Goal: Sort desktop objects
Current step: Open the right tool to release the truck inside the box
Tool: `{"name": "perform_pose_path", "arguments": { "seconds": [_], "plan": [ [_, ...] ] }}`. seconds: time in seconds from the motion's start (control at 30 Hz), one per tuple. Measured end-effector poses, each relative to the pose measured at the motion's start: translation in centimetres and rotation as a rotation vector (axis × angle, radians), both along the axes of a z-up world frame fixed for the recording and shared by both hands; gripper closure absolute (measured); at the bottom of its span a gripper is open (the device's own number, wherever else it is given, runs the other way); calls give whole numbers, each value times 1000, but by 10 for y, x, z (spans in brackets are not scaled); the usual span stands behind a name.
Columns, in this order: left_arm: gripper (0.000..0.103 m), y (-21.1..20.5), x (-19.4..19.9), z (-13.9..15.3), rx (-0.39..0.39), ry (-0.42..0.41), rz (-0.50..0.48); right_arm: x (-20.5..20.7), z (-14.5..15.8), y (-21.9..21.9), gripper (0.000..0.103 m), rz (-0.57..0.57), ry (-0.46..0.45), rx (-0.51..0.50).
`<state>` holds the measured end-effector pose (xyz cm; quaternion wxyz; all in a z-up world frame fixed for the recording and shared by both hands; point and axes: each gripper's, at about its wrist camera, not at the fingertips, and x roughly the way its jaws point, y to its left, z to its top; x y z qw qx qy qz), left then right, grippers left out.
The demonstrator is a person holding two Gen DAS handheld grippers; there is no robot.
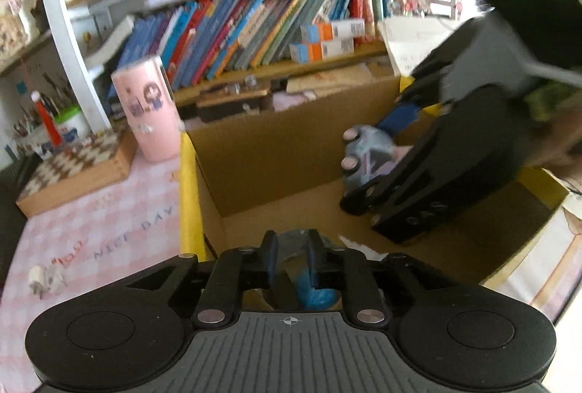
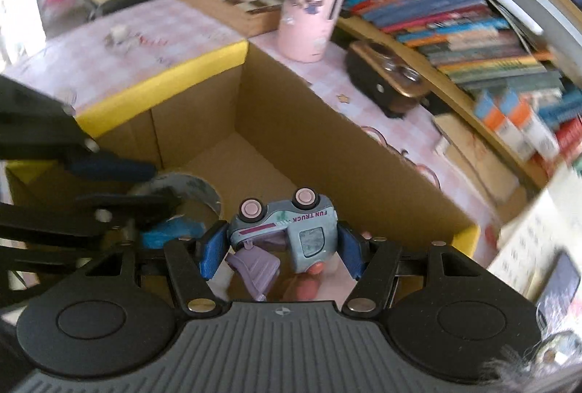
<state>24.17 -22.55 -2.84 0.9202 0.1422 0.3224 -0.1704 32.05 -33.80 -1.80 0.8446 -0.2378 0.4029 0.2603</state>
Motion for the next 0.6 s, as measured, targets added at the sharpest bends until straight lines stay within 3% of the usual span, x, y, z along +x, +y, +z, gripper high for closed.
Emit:
{"name": "perform_pose_path", "arguments": {
  "seconds": [0.17,0.27,0.37,0.5,0.6],
  "plan": [
    [84,10,-12,14,-18,-53,14,15,-8,10,42,65,20,-70],
    [72,19,-20,24,-51,-74,42,17,-14,16,43,95,2,-117],
    [62,27,-29,32,-77,-92,63,18,-18,20,34,93,-19,-134],
    [36,34,-41,43,-88,-131,83,15,-13,19,32,65,-35,-113],
    [30,39,-49,51,-88,-160,92,7,-1,14,32,30,-59,-82]
  ]
}}
